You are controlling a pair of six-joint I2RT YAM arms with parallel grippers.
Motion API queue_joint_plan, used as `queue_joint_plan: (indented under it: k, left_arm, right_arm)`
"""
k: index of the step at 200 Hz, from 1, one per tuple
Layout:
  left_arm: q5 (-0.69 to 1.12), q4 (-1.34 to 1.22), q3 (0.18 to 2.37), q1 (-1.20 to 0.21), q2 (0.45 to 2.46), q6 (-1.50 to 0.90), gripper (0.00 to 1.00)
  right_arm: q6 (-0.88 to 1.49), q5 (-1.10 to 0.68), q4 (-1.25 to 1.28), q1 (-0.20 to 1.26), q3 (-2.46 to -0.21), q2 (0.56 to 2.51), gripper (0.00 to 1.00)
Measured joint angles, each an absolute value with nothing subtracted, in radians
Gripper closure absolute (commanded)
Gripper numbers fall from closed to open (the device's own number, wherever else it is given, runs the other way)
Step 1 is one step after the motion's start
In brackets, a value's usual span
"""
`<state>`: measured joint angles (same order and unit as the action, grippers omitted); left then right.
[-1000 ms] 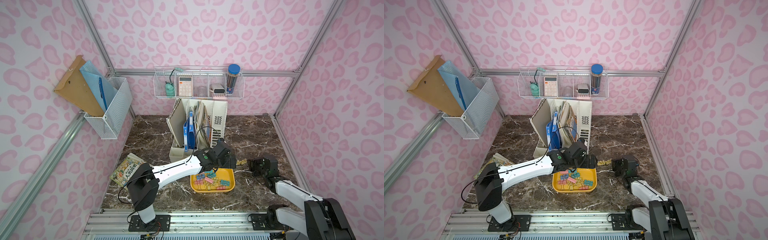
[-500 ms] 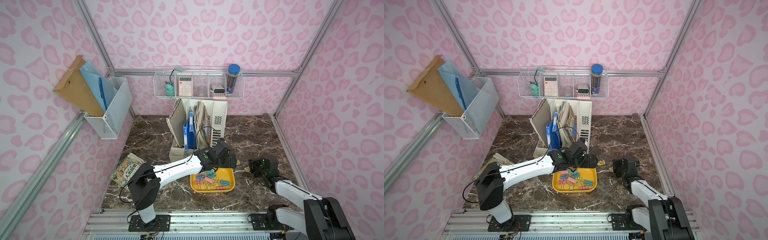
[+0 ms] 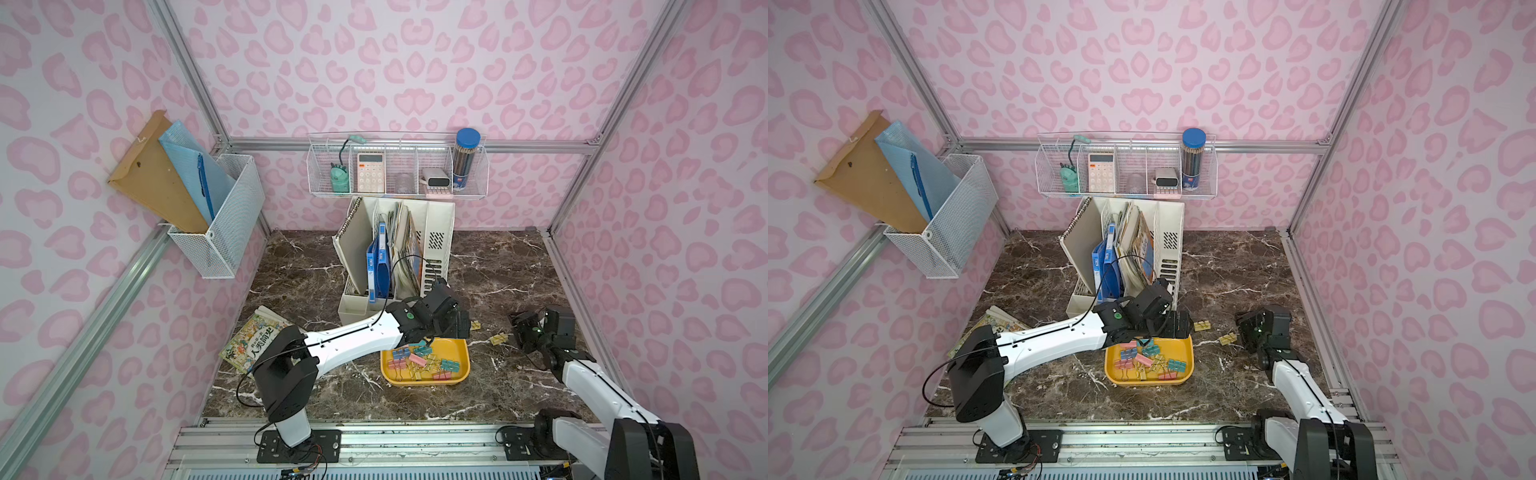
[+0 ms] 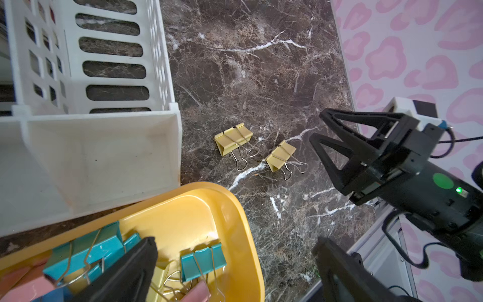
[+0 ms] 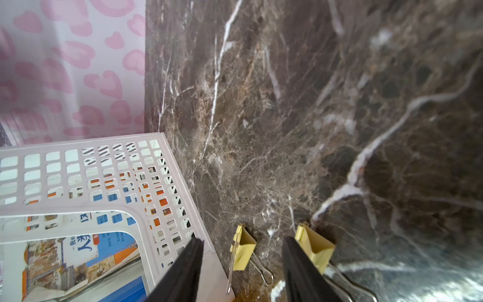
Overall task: Take out the binder clips from the storage box
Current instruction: Pick up the binder clip at the center of the board, then place the binder clip at the center of the board.
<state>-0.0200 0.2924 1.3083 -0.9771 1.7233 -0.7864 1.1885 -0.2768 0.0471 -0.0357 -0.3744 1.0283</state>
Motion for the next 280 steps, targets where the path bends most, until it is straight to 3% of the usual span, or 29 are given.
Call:
queue_joint_plan:
  k: [58, 90, 112, 151, 200, 280]
  left_arm:
    - [-0.012, 0.292, 1.306, -0.977, 1.721, -0.786, 0.01]
    - [-0.009, 0.289, 1.315, -0.977, 1.727, -0.786, 0.01]
    - [-0.004, 0.287, 1.318, -0.977, 1.732, -0.786, 0.01]
    - [-0.001, 0.286, 1.318, -0.977, 1.732, -0.787, 0.01]
    - [-0.012, 0.296, 1.333, -0.975, 1.732, -0.786, 0.01]
    - [-0.036, 0.302, 1.303, -0.965, 1.688, -0.790, 0.01]
  right_arm:
    - [1.068, -0.324, -0.100, -0.040, -0.324, 0.945, 0.48]
    - [1.052, -0.351, -0.099, -0.036, -0.324, 0.968, 0.69]
    - [1.074, -0.376, -0.059, -0.032, -0.315, 1.009, 0.76]
    - [1.132, -0.389, 0.006, -0.015, -0.300, 1.042, 1.00]
    - [1.300, -0.346, 0.134, 0.004, -0.268, 1.055, 1.00]
    - [1.678, -0.037, 0.245, 0.190, -0.289, 1.133, 1.00]
